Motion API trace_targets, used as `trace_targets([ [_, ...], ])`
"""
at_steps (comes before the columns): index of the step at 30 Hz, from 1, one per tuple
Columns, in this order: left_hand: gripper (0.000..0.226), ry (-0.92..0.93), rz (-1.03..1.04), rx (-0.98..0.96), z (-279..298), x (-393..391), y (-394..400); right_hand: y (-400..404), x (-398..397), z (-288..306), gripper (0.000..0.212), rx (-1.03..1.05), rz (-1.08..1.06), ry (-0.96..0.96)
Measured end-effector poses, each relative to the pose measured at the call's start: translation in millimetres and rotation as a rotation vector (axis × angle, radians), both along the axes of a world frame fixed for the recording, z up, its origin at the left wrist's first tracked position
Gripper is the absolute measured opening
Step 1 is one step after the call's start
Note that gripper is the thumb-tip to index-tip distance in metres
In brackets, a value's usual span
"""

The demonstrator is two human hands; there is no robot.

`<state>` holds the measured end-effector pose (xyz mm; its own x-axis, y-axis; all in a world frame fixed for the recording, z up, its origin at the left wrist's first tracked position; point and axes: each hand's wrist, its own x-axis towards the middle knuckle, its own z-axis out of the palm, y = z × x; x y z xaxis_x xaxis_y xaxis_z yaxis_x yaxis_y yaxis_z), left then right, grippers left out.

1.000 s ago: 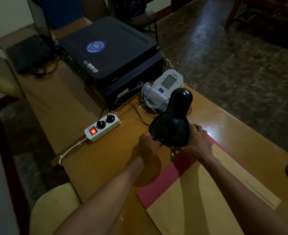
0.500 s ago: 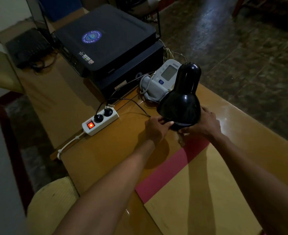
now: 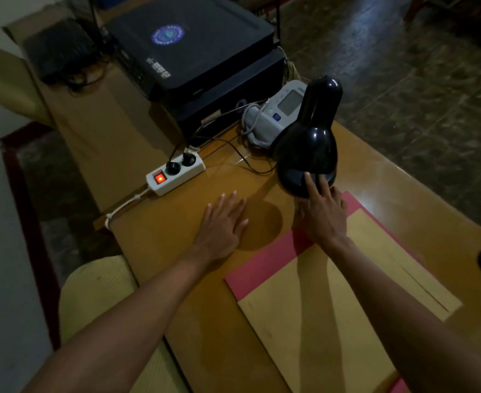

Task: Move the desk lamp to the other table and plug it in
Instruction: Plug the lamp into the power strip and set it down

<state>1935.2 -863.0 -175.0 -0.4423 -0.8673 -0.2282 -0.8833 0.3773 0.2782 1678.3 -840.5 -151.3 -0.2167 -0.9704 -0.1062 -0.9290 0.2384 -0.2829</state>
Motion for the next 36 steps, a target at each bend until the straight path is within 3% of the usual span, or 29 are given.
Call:
trace_targets([
  [10, 0.058, 0.035, 0.099, -0.126, -22.0, 21.6, 35.2, 9.9, -9.0, -19.8, 0.063, -0.079, 0.061, 0.05],
  [20, 0.058, 0.057, 0.107, -0.152, -20.2, 20.3, 36.5, 3.1, -2.6, -22.1, 0.061, -0.118, -0.011, 0.099],
  [28, 0.058, 0.053, 0.108, -0.212, -26.4, 21.3, 36.5, 6.8, -0.1, -18.6, 0.059, -0.21, -0.104, 0.002],
  [36, 0.058, 0.044, 0.117, -0.22, -23.1, 20.0, 37.8, 4.4, -1.5, -20.8, 0.062, -0.18, -0.073, 0.128],
])
